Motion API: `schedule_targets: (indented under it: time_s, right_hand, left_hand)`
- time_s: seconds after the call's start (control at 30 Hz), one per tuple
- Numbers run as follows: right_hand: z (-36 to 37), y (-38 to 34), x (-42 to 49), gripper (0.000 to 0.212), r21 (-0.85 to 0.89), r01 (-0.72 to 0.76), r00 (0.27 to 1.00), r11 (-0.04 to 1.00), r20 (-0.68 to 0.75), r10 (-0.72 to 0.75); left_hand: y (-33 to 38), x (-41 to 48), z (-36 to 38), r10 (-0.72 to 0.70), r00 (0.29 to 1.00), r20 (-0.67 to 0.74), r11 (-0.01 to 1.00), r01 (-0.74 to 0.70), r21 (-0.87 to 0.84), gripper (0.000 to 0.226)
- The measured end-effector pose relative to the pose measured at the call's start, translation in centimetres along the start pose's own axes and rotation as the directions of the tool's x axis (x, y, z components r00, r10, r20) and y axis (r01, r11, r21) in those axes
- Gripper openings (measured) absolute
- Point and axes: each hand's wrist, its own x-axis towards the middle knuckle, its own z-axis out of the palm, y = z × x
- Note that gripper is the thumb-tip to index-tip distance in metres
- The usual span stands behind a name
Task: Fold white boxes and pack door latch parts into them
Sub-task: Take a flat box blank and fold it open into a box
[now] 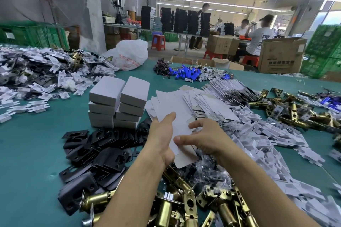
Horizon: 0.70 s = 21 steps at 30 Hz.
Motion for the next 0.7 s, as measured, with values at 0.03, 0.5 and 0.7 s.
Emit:
schedule_targets:
  time_s: [0.03,0.5,0.7]
  right_hand:
    - [0.06,-0.09,0.12,0.073,-0.006,-0.003,1.000,1.000,0.007,0.003]
    - [-0.11,-0.02,0.21,0.080,-0.039,-0.026,0.999,0.999,0.041,0.028]
    - [-0.51,0.43,0.35,0.056,0.065,-0.009,1.000,0.998,0.020,0.008]
  left_hand:
    - [-0.01,0.04,-0.09,-0.004,1.000,-0.009,1.000,0.005,0.004,0.049]
    - [0.04,-0.51,0.13,0.056,0.998,-0.012,0.997,-0.056,0.061,0.039]
    - [0.51,-0.70,0.02,0.013,1.000,0.015,0.999,-0.012,-0.050,0.034]
